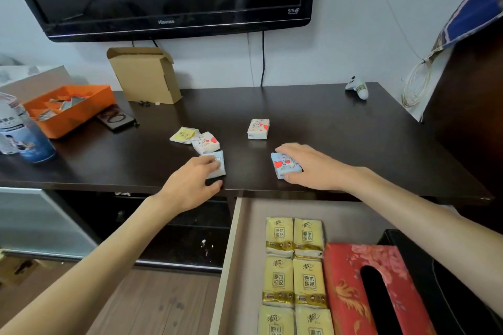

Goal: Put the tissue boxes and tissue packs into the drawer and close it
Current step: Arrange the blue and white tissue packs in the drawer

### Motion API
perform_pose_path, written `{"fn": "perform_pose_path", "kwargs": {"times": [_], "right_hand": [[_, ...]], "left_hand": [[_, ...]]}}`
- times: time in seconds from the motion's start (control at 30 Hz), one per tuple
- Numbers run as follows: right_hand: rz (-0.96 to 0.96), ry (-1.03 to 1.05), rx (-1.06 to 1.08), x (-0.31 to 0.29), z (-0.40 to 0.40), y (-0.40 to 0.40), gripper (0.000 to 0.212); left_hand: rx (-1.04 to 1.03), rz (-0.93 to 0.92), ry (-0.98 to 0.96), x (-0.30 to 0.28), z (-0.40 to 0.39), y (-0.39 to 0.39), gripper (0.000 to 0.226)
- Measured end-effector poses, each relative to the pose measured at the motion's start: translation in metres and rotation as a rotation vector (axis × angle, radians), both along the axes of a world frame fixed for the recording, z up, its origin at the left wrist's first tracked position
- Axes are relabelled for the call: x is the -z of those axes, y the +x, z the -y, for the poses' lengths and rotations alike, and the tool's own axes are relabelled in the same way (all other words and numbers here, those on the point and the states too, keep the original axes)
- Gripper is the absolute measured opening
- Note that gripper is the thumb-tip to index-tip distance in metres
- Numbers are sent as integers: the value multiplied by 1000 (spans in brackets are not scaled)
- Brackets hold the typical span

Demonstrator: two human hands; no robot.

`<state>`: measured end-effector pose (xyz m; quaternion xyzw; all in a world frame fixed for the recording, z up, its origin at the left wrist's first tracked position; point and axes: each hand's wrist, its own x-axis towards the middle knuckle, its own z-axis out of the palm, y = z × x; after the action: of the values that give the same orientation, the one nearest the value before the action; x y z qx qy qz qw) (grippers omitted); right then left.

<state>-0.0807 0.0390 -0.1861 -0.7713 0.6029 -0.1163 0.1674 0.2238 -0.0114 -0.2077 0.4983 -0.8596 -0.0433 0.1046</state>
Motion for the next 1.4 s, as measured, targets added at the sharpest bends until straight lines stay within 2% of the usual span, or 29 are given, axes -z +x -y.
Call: {"fn": "perform_pose_path", "kwargs": {"times": [0.1,0.2,0.27,0.4,0.5,0.6,0.8,0.97,1.17,1.4], "right_hand": [[-37,-32,-5,5,2,-3,55],[-31,-27,13,5,1,-6,52],[-8,-11,20,5,-2,-6,52],[119,-42,41,4,-24,-5,54],[255,-65,48,7,-55,-1,60],[293,-64,40,14,-91,2,65],[252,4,27,32,-144,1,59],[117,2,7,53,-159,4,67],[-84,-41,-17,71,-163,13,67],[-122,-43,-18,77,-165,19,70]], "left_hand": [[76,-98,-22,-1,-4,-3,43],[144,-44,-26,-4,-1,-8,35],[132,-23,50,-10,7,-10,37],[69,-18,201,-19,28,-11,32],[60,-41,199,-21,30,-11,32],[83,-92,169,-22,16,-14,32],[239,-275,194,-19,-53,-30,42],[379,-189,129,6,-114,-40,45],[447,-114,107,47,-138,-44,45],[456,-61,51,69,-143,-56,49]]}}
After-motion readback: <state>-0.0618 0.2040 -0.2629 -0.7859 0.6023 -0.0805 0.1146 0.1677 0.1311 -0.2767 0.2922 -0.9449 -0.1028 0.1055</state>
